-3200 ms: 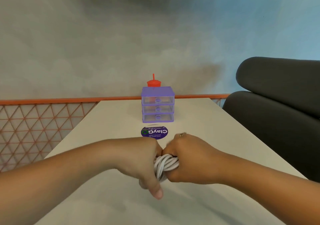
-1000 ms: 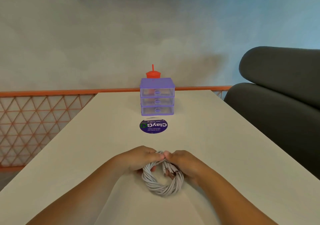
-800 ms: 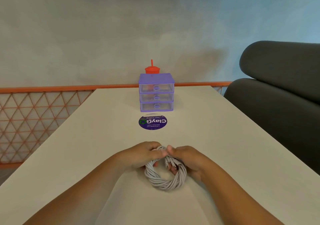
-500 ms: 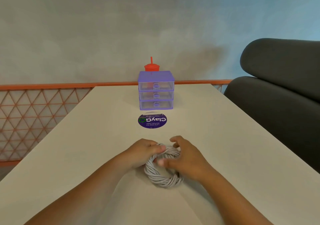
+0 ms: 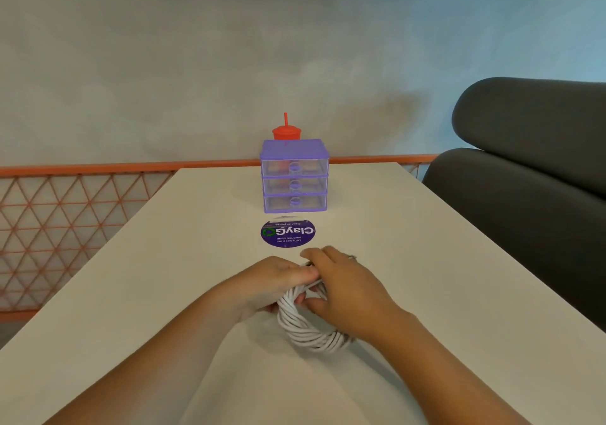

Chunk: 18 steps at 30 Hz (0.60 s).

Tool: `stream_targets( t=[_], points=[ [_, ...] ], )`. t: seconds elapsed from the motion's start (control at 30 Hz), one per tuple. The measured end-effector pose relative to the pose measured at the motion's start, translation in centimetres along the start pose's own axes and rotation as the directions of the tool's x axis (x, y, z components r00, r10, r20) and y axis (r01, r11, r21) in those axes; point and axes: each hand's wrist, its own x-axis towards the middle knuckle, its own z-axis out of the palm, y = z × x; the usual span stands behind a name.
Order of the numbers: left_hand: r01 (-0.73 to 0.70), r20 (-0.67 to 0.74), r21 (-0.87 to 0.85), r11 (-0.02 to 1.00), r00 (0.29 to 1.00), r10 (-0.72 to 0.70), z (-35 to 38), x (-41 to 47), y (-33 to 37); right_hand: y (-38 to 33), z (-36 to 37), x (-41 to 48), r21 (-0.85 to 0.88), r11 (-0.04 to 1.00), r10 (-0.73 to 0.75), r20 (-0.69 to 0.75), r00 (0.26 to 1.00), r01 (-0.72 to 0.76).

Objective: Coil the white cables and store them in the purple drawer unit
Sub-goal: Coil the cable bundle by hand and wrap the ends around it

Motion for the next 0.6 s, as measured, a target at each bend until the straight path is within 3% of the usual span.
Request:
stream_targets(
  t=[0.13,0.2,0.33,0.5,0.6],
  points=[
    [-0.022,0.211,0.032,0.999,0.977,0.015,-0.9,-0.4,0.2,-0.6,-2.3,0.7,0.376,0.926,-0.092,0.17,0.981,0.021],
    [-0.02,0.267,-0.02,1.0,0.963,0.024,-0.8,-0.3,0.0,-0.3,-2.8,1.1,0.295,0.954,-0.129,0.252,0.959,0.051],
    [0.091,0.23,-0.179,0.98,0.972,-0.048,-0.6,0.0,-0.6,-0.2,-2.5,1.0,0.157,0.986,-0.119,0.373,0.92,0.063],
    [0.24,0.123,-0.314,0.918,0.97,-0.212,-0.2,-0.2,0.0,0.3,-1.9,0.2,-0.051,0.997,-0.034,0.264,0.964,0.049],
    [0.252,0.057,-0.368,0.895,0.967,-0.248,0.3,-0.8,0.7,-0.1,-2.0,-0.2,-0.142,0.988,-0.028,0.182,0.983,0.055]
  ],
)
